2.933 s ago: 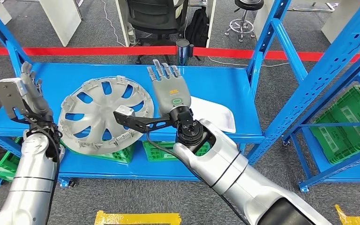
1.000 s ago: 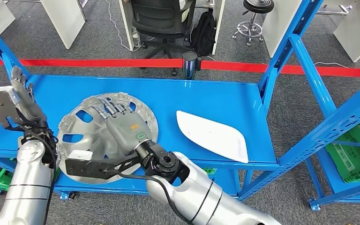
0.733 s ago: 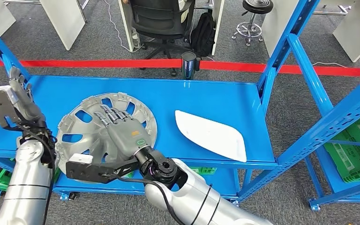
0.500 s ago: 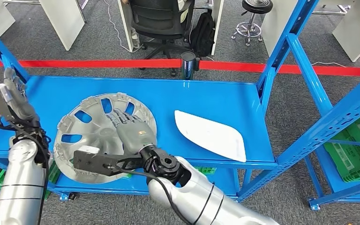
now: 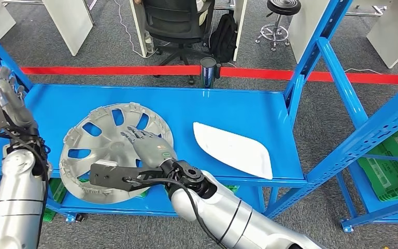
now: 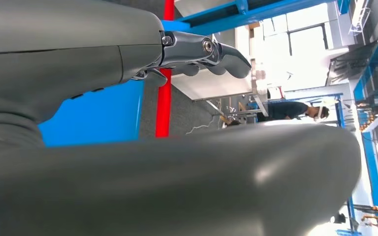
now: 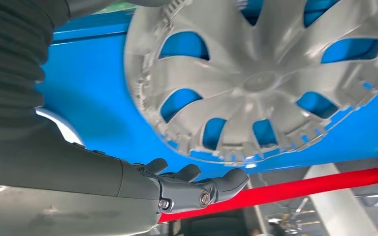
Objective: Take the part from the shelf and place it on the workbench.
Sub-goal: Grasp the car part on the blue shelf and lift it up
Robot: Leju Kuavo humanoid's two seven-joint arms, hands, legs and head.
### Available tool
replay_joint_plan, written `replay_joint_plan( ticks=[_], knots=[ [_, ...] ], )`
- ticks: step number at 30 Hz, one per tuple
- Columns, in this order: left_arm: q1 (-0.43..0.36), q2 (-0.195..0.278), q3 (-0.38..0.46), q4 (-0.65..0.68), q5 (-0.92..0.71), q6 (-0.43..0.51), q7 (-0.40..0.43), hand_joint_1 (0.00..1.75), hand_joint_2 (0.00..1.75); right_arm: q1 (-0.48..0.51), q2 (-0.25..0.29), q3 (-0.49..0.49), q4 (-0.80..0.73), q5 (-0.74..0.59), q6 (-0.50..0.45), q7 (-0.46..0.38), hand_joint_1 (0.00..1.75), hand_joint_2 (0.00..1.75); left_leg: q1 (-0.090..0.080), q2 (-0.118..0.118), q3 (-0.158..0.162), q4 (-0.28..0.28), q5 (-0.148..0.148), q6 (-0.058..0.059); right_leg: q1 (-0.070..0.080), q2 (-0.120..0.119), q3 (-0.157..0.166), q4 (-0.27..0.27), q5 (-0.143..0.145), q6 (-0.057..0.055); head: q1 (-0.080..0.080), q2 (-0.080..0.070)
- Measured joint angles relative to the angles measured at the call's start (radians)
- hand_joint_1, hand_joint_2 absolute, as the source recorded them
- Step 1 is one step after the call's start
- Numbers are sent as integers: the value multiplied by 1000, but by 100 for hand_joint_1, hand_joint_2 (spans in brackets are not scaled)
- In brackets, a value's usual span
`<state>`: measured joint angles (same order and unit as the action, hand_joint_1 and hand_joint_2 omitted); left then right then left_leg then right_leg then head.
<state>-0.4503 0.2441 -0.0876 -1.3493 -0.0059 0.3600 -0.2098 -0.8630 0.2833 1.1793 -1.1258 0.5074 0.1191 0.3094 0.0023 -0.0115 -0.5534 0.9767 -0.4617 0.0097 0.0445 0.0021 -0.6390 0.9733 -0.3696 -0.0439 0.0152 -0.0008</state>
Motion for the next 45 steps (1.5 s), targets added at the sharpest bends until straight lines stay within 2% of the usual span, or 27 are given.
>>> replay_joint_plan(
  ticks=[4, 7, 17, 29, 37, 45],
  knots=[
    [-18, -3, -12, 5, 7, 0, -3, 0, 0, 24, 17, 14, 82, 9, -48, -95, 0, 175, 0, 0, 0, 0, 0, 0, 0, 0, 0, 0, 0, 0, 0, 0],
    [-31, -5, -25, 10, 9, 2, -4, 0, 0, 45, 30, 33, 144, 22, -81, -122, 0, 175, 0, 0, 0, 0, 0, 0, 0, 0, 0, 0, 0, 0, 0, 0],
    [-55, -6, -61, 20, 19, -1, 0, 0, 0, 71, 50, 85, 312, 43, -135, -113, 0, 175, -1, 2, 1, 0, 0, 0, -1, 2, 0, 0, 0, 0, -2, 0],
    [-90, -16, -95, 42, 29, -2, -2, 0, 0, 78, 60, 129, 386, 66, -195, -85, 0, 175, -1, 4, 1, 0, 0, 0, -1, 2, 0, 0, 0, 0, -1, 0],
    [-90, -21, -114, 45, 41, 16, -18, 0, 0, 85, 60, 160, 438, 275, -289, -60, 0, 175, -2, 4, 1, 0, 0, 0, -1, 2, 0, 0, 0, 0, -2, 0],
    [-82, -27, -128, 45, 51, 24, -21, 0, 0, 92, 61, 172, 471, 421, -270, -27, 0, 175, -2, 4, 1, 0, 0, 0, -2, 2, 0, 0, 0, 0, -2, 0]
  ],
)
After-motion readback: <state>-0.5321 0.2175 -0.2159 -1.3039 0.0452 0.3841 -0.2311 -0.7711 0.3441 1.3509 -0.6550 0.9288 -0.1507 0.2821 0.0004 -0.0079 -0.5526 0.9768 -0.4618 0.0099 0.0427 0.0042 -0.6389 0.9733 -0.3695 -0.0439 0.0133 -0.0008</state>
